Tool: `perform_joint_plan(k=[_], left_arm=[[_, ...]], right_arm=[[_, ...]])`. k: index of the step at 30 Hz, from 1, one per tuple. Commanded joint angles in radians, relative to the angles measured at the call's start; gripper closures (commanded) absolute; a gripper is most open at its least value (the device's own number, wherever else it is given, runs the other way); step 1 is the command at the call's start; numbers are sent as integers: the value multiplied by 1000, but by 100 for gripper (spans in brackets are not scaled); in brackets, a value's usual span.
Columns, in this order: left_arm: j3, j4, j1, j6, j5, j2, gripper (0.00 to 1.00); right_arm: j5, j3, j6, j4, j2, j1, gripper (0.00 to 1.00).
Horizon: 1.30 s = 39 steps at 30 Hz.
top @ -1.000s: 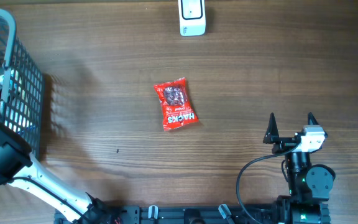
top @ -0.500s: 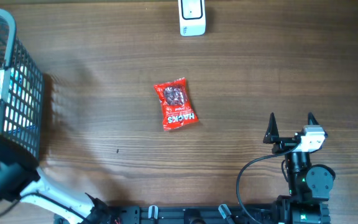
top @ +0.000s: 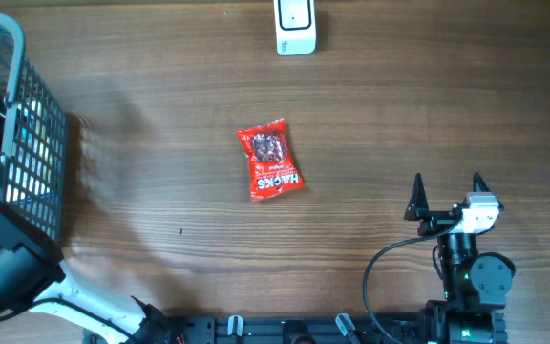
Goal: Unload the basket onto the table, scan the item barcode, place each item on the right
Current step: 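Reach the left gripper back into the basket for a small orange box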
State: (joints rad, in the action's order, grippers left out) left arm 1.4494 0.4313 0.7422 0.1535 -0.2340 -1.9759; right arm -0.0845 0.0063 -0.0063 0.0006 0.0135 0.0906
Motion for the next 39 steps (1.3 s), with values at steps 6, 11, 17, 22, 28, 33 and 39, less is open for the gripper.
perform_joint_plan(k=[6,11,17,22,28,33,39], left_arm=[[-26,-101,-53,-125,101,-162,0],[-26,-84,-53,-124,202,-190,52],[-25,-19,-53,-124,202,-189,96],[-23,22,-53,-119,202,-21,96],[-23,-8,-51,-29,201,388,96],[-23,-7,-51,-10,85,644,96],[-23,27,-51,79,-37,749,85]], right_arm=[[7,-1,-13,2,-6,2,0],[7,-1,-13,2,-6,2,0],[7,-1,-13,2,-6,2,0],[7,-1,-13,2,-6,2,0],[7,-1,-13,2,-6,2,0],[7,-1,-13,2,-6,2,0],[7,-1,-13,2,-6,2,0]])
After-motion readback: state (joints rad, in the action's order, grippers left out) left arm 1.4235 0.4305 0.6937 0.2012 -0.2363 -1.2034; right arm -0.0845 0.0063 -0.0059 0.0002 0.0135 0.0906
